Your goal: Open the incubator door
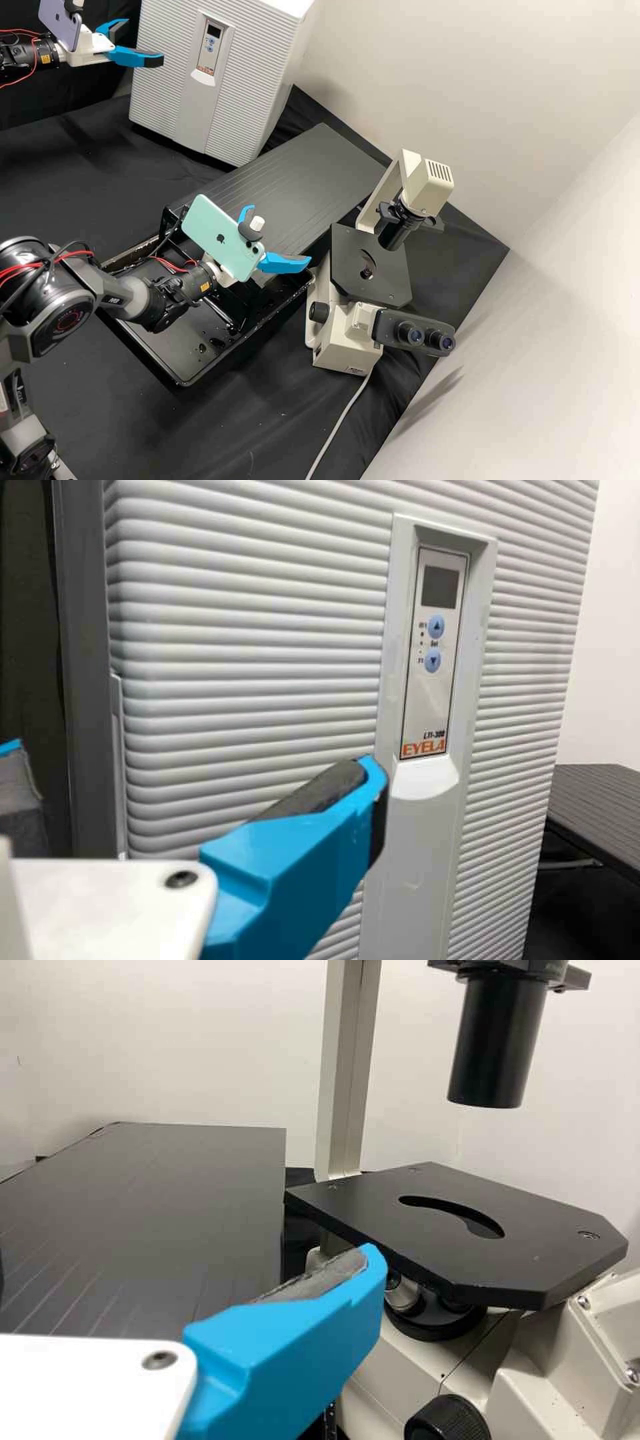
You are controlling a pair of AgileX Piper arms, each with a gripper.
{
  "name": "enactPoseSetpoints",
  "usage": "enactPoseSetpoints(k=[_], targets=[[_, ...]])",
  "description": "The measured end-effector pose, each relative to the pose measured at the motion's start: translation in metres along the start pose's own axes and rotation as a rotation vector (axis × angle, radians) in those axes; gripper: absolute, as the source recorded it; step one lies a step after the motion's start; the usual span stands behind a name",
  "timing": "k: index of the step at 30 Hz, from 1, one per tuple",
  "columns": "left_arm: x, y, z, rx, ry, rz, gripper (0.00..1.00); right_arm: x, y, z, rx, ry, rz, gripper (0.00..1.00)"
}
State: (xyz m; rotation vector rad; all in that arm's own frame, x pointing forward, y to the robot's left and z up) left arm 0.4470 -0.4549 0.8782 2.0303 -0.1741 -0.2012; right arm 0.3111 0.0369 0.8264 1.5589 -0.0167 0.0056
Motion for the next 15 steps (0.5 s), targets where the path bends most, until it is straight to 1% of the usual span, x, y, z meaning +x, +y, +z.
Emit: enactPoseSetpoints(k=[3,10,15], targets=[[0.000,-0.001,0.000,-0.013,-0.001,-0.001,1.00,0.000,0.000,0.000,0.000,0.000,0.000,1.00],[0.004,-0.010,0.005,-0.026,-0.009,-0.028,1.00,0.000,0.000,0.000,0.000,0.000,0.000,1.00],[0.008,-0.007,0.011,-0.021,-0.026,-0.022,1.00,0.000,0.000,0.000,0.000,0.000,0.000,1.00]])
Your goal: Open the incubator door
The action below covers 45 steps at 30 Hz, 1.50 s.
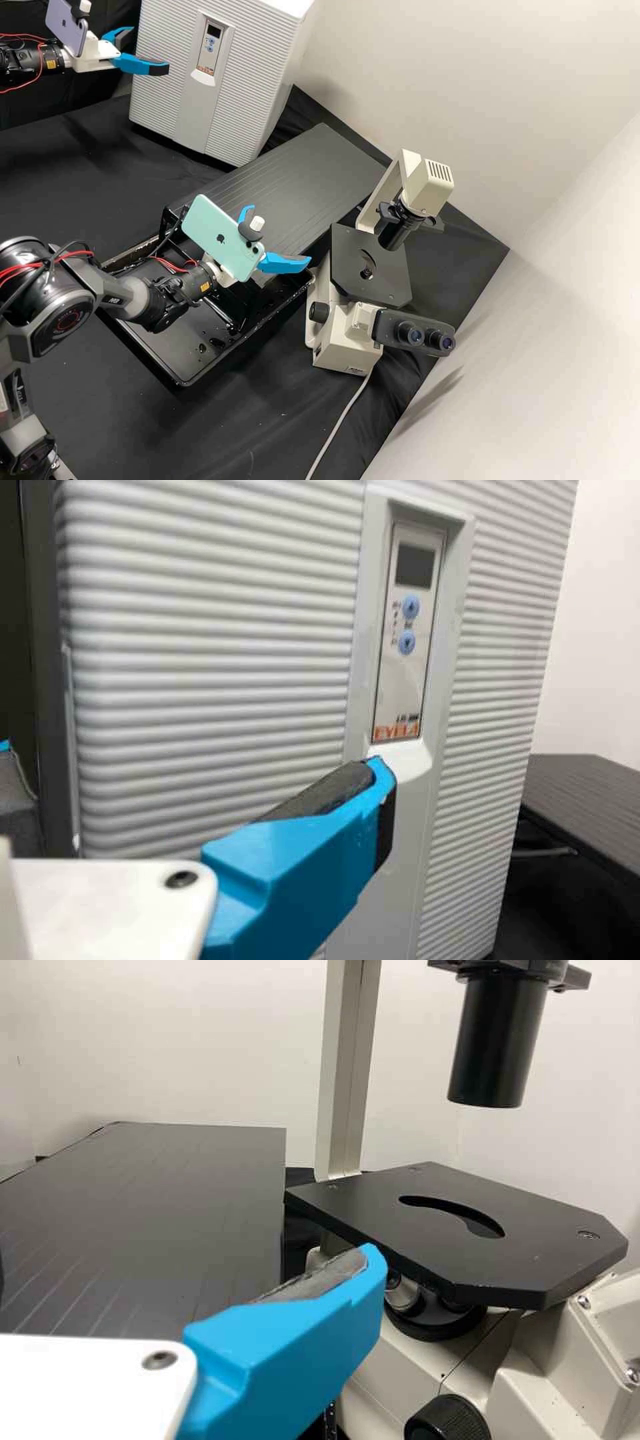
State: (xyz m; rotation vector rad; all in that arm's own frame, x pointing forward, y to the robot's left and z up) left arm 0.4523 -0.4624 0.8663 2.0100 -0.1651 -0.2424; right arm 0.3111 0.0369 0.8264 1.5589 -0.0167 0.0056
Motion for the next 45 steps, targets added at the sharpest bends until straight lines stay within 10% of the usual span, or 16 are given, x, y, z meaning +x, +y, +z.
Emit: enactPoseSetpoints(k=[45], targets=[[0.0028,0.0011,0.0057,0.001,-0.037,-0.016,1.00,0.0000,0.0000,0.0000,0.000,0.000,0.000,1.00]])
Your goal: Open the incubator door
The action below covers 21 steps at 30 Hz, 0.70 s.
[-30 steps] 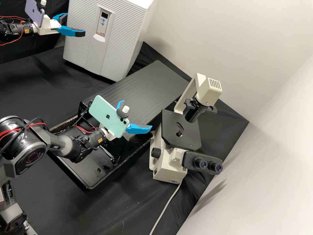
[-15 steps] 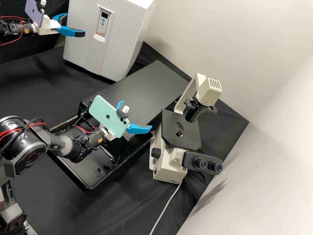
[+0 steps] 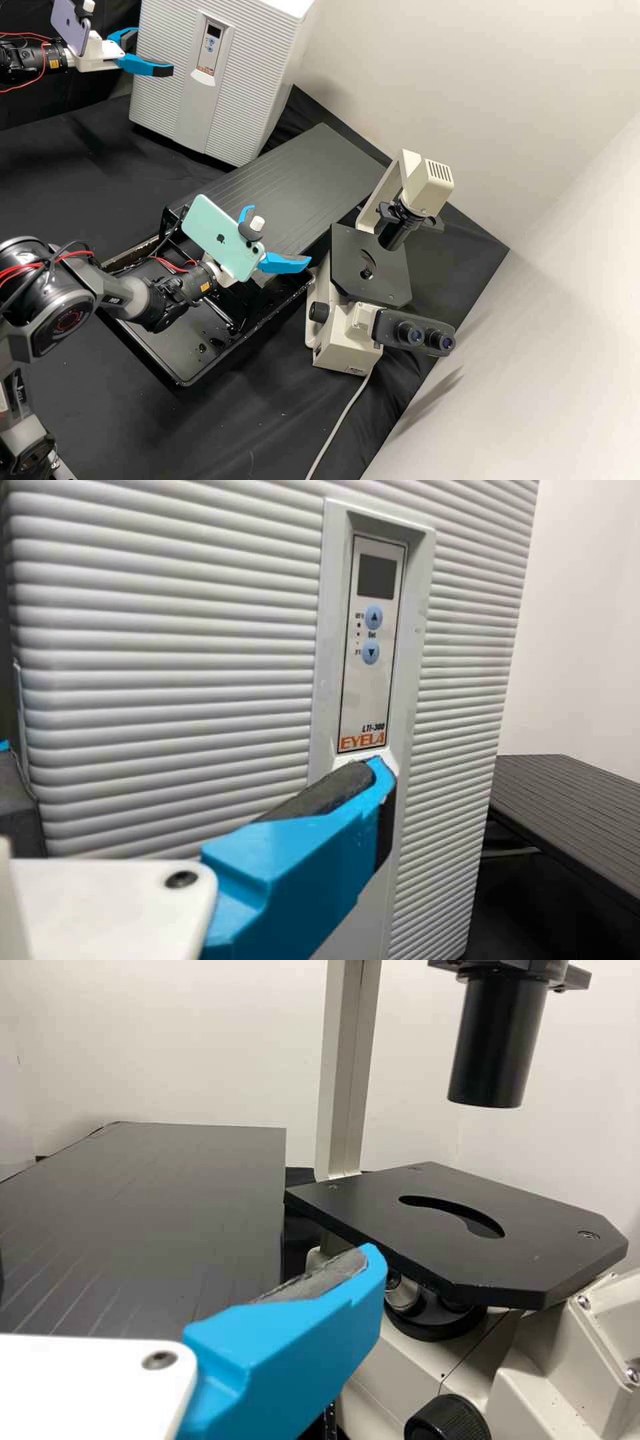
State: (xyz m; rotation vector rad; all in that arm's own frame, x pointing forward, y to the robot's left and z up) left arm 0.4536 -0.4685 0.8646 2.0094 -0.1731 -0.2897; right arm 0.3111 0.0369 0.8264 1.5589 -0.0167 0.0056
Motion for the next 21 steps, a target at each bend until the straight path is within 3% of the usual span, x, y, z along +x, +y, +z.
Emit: enactPoseSetpoints(k=[3,4,21], targets=[[0.0000,-0.0001,0.0001,0.001,-0.001,-0.001,1.00,0.0000,0.0000,0.0000,0.000,0.000,0.000,1.00],[0.0000,-0.0001,0.0001,0.001,-0.001,-0.001,0.00,0.0000,0.0000,0.0000,0.000,0.000,0.000,1.00],[0.0000,-0.0002,0.0002,0.003,-0.002,-0.002,0.00,0.0000,0.0000,0.0000,0.001,0.000,0.000,1.00]])
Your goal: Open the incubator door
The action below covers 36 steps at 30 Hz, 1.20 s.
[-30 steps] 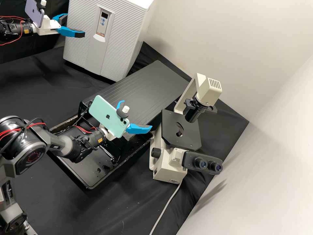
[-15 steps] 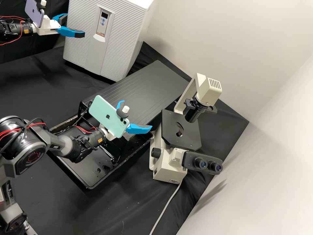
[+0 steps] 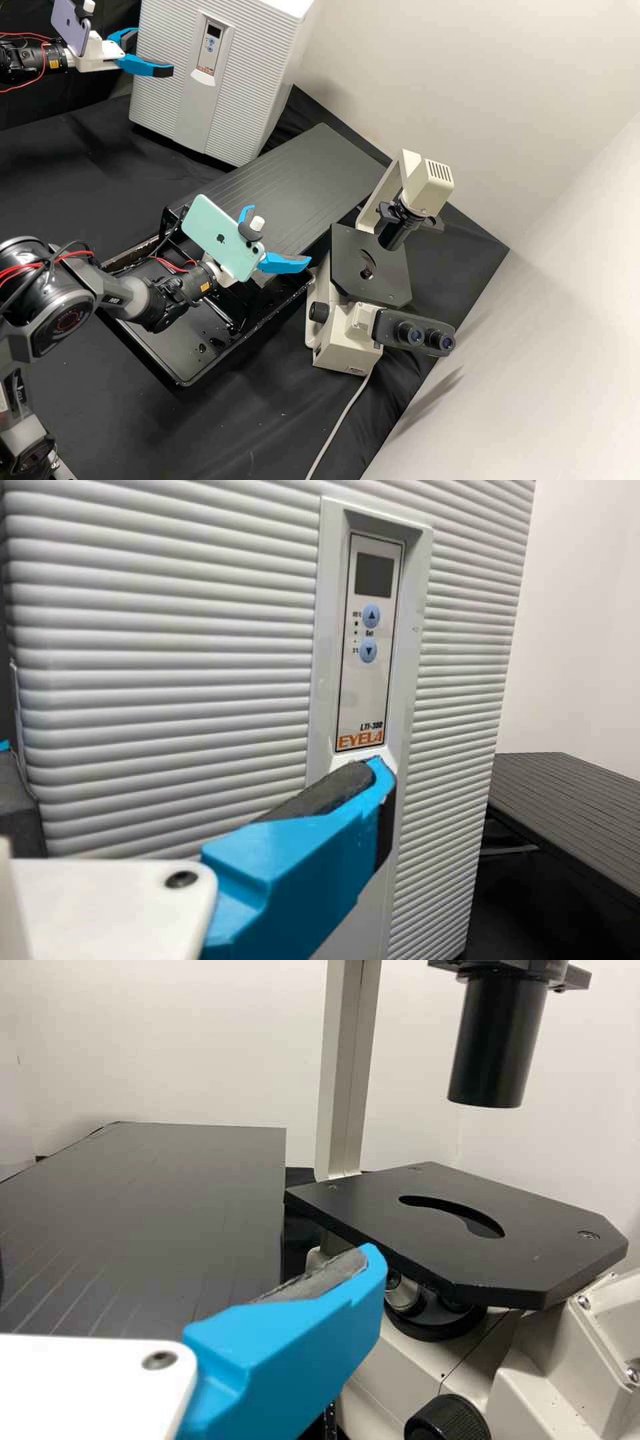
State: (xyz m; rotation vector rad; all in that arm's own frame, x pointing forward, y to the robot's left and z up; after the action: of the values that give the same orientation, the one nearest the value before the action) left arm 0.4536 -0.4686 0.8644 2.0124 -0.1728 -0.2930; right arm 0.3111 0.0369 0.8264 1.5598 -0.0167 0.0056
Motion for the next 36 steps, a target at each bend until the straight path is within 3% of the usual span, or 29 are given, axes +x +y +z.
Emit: enactPoseSetpoints(k=[22,36], targets=[[-0.0012,0.0012,-0.0034,0.001,0.008,0.003,0.00,0.0000,0.0000,0.0000,0.000,0.000,0.000,1.00],[-0.0016,0.0029,-0.0063,-0.026,0.032,0.018,0.00,0.0000,0.0000,0.0000,0.000,0.000,0.000,1.00]])
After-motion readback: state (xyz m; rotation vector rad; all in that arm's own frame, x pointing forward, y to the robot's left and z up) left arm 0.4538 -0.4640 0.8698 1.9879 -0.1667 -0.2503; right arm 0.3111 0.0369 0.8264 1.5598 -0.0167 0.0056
